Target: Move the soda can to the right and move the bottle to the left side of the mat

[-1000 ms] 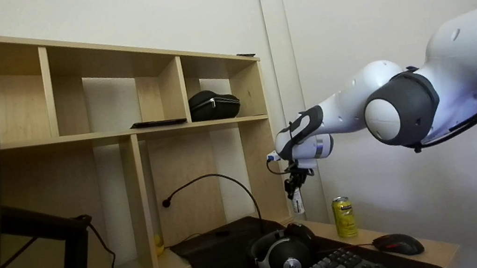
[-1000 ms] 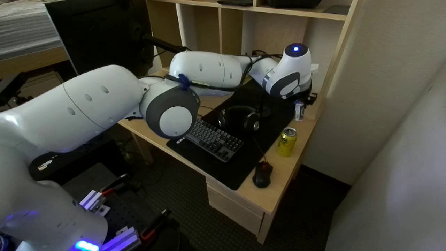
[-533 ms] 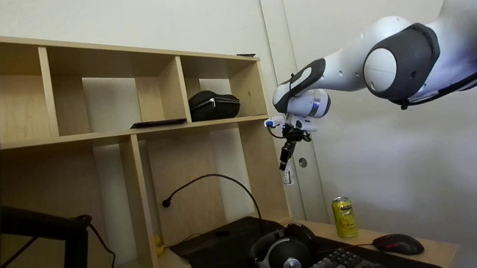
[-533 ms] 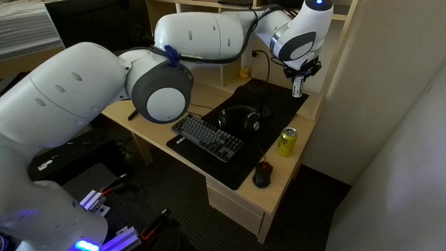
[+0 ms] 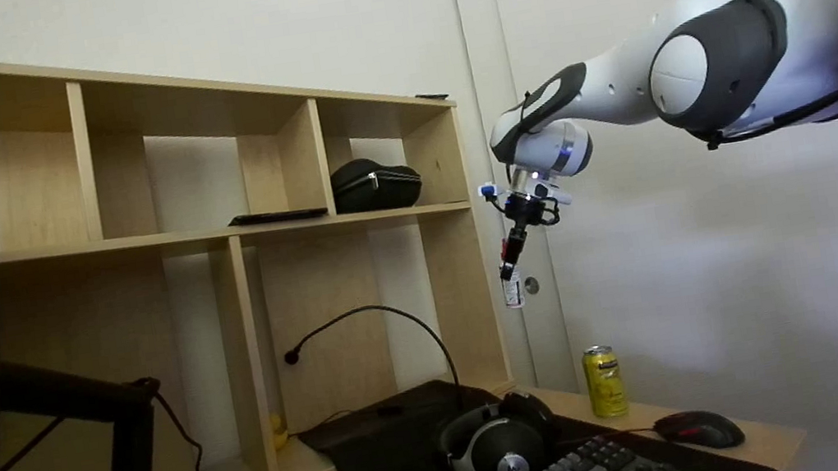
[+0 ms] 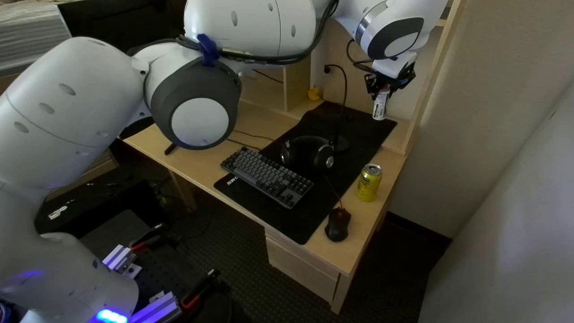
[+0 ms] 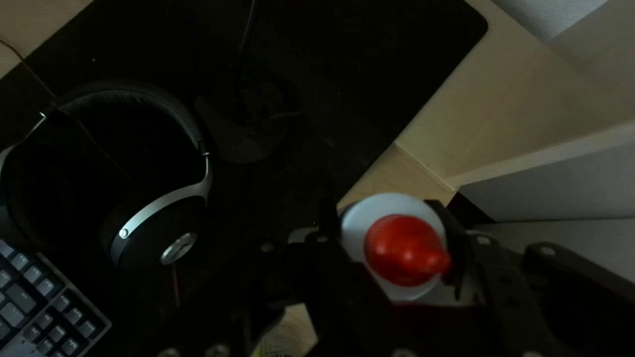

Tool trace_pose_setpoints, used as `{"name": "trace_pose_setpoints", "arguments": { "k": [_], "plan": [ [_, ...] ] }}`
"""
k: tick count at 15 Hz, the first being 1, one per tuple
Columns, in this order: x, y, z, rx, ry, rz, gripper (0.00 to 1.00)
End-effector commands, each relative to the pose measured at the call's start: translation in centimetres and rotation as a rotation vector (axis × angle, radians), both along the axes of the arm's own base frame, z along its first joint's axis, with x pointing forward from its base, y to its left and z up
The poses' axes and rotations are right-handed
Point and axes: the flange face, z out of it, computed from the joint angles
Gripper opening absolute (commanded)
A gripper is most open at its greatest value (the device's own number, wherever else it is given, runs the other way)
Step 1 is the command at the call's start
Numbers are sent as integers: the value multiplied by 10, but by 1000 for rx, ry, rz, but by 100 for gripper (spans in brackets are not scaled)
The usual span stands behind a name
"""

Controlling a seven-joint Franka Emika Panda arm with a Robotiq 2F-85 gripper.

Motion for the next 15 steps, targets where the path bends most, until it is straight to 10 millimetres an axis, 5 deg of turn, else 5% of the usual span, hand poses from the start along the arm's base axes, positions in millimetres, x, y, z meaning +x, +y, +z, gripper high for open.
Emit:
{"name": "trace_pose_setpoints", "arguments": {
  "k": [1,9,10,13,14,15],
  "plan": [
    [0,43,31,55,-36,183,20],
    [-53,110,149,97,-108,613,20],
    [-28,106,135,70,-96,520,45],
    [-46,110,156,69,-107,580,45],
    [-47,109,156,70,-104,582,20],
    [-27,145,119,101,-69,642,20]
  ]
}}
